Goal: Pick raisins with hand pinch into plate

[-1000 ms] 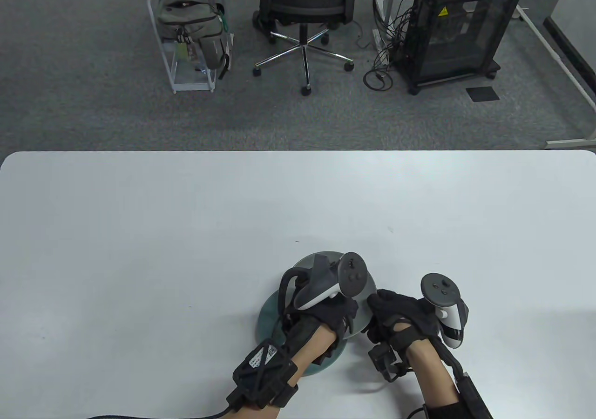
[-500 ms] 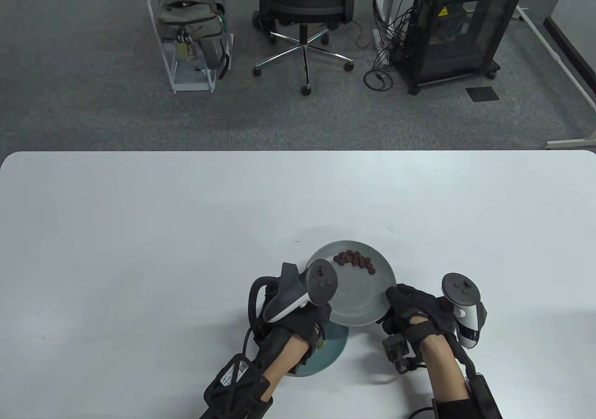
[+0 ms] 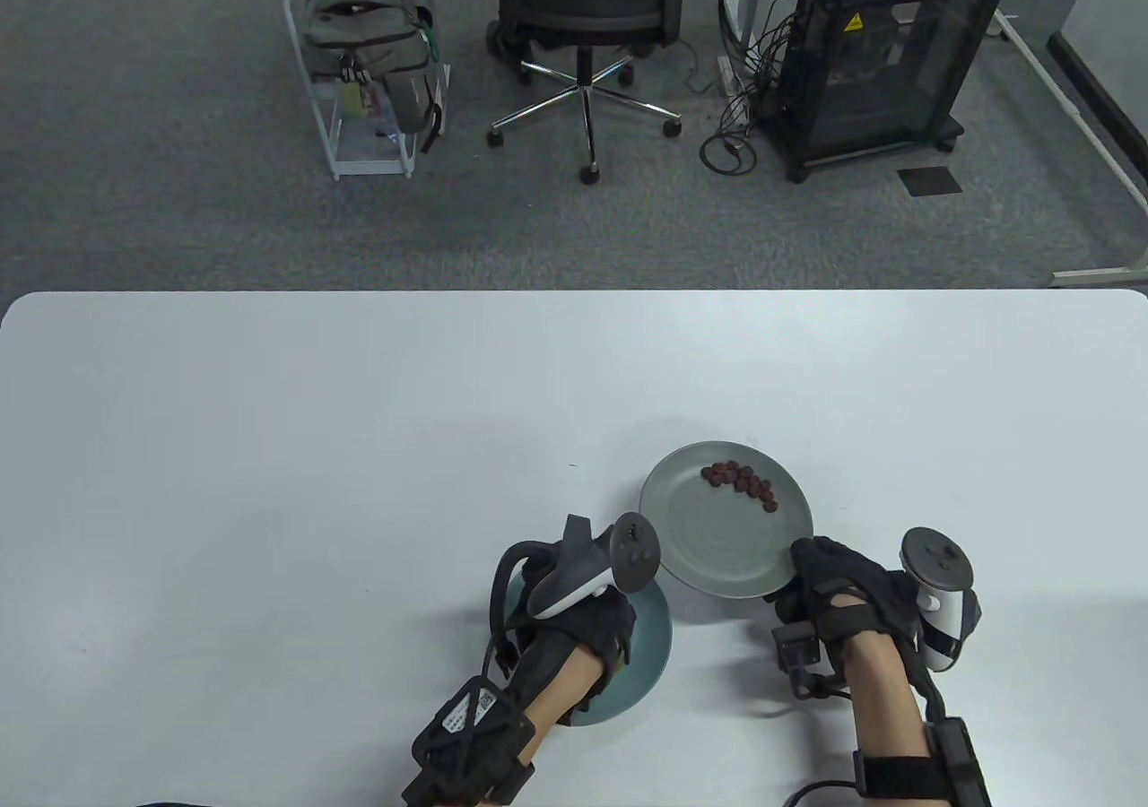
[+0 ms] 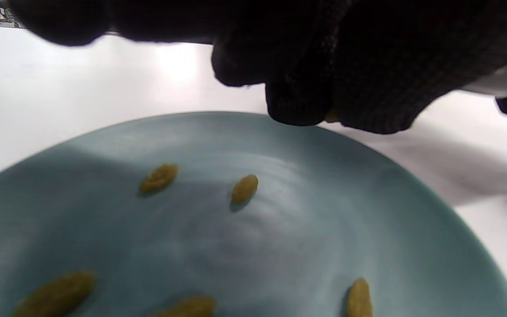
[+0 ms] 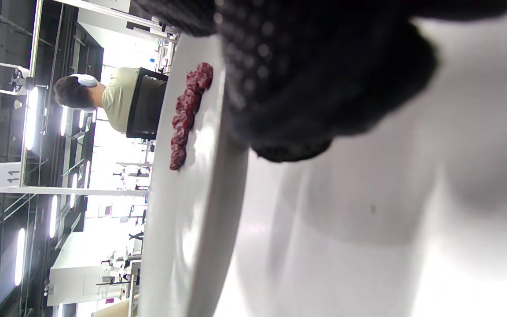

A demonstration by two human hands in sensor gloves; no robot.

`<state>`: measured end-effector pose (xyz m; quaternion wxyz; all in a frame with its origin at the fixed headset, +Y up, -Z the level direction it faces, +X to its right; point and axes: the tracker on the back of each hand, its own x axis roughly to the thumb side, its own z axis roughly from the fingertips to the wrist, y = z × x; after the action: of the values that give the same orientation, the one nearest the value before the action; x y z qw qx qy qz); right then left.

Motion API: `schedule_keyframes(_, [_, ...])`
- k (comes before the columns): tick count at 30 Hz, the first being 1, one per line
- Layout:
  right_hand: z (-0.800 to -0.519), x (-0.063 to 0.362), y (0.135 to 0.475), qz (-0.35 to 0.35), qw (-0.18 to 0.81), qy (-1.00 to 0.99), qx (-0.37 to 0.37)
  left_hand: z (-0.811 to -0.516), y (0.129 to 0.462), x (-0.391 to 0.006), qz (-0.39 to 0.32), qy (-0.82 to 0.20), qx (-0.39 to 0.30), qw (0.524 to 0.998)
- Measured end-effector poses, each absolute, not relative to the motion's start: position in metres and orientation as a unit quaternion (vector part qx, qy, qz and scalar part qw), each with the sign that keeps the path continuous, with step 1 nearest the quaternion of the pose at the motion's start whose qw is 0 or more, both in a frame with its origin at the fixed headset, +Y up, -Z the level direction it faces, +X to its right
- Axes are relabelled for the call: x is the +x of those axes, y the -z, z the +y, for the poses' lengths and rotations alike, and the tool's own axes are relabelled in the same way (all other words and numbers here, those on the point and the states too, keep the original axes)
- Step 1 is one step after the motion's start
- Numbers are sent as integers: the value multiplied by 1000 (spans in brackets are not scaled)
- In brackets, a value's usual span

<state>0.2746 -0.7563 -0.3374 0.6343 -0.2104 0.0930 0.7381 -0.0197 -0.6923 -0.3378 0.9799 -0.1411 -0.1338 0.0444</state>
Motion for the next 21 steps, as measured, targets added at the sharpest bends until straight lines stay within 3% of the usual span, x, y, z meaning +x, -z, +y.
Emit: schedule_keyframes(21, [-757,285,338,85,647,-724,-223,-726,350,14,-130,44,-148,979])
